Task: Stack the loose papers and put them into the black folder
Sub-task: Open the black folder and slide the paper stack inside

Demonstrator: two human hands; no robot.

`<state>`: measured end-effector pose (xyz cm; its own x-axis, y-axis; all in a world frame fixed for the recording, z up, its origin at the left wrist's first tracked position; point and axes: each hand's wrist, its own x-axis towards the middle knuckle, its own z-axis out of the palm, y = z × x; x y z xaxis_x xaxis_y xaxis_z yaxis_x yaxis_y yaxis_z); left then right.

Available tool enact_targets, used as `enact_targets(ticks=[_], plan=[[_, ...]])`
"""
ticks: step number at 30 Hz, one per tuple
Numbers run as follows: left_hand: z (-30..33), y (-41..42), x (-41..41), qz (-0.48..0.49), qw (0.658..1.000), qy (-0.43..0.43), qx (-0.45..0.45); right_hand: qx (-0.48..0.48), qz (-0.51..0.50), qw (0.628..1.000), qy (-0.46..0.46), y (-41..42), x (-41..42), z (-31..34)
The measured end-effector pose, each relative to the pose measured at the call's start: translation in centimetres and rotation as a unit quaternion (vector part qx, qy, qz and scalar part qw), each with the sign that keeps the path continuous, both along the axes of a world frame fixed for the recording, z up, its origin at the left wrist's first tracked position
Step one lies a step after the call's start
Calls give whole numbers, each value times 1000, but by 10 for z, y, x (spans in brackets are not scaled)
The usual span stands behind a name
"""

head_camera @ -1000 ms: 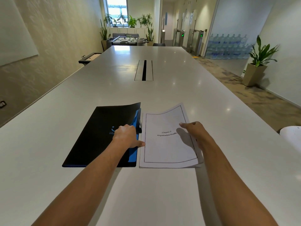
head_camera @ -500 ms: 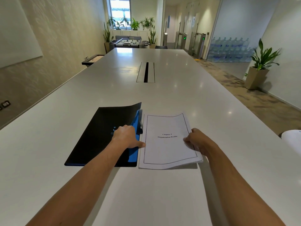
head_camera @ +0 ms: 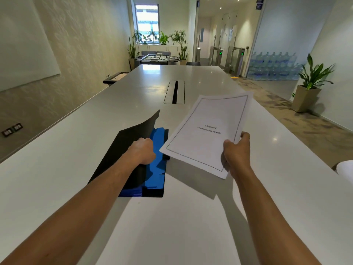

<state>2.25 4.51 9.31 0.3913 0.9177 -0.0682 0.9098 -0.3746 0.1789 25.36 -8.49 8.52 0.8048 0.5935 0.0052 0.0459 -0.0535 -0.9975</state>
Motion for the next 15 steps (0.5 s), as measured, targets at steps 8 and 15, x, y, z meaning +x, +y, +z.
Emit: enact_targets(ticks=[8, 15], plan=[[8, -8, 5, 13, 1000, -7, 14, -40, 97, 983, -152, 15, -65, 7], [11, -19, 11, -3, 1000, -31, 1, -100, 182, 968, -141, 27, -76, -2]])
